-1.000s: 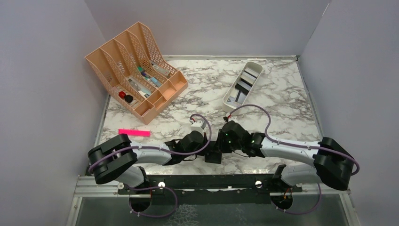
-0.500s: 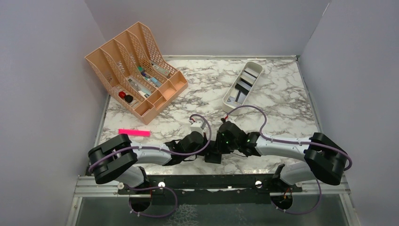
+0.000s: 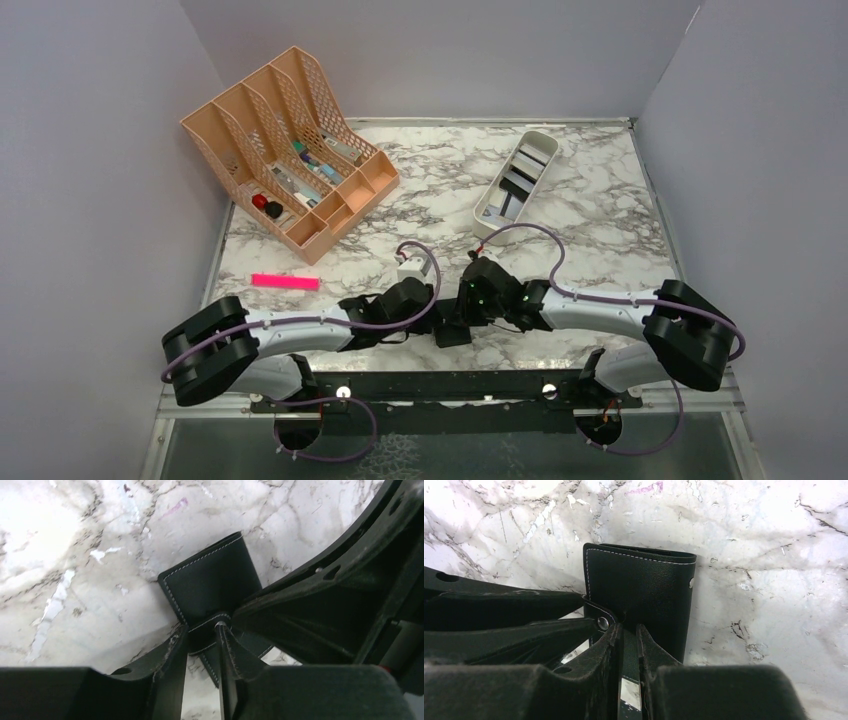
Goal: Put the credit cards into the card holder
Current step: Close the card holder at the center of the board.
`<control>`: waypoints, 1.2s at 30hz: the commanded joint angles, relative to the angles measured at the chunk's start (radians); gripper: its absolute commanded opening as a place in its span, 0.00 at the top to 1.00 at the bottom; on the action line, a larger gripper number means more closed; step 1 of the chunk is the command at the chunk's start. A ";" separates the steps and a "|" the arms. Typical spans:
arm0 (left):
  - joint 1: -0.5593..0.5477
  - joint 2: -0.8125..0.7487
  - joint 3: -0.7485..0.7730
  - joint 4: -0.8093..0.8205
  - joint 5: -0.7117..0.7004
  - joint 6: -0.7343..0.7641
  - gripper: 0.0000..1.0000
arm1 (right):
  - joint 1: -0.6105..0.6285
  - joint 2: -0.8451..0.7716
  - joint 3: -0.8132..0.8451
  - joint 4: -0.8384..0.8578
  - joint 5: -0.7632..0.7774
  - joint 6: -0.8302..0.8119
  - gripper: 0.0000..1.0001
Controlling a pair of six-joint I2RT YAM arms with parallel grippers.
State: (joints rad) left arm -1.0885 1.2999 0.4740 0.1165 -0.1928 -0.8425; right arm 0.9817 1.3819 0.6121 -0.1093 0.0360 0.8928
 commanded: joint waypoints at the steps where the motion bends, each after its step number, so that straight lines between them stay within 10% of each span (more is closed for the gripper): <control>1: 0.002 -0.071 0.031 -0.173 -0.025 -0.004 0.67 | -0.002 0.007 -0.014 -0.005 0.017 -0.007 0.80; 11: 0.020 -0.203 -0.004 -0.150 0.021 0.023 0.66 | -0.002 0.016 -0.014 -0.002 0.013 -0.017 0.80; 36: 0.035 0.016 -0.002 -0.030 0.087 0.076 0.79 | -0.002 -0.028 0.035 -0.047 0.003 -0.037 0.79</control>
State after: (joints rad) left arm -1.0554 1.2873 0.4812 0.0593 -0.0879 -0.7834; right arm 0.9813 1.3804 0.6170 -0.1173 0.0360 0.8852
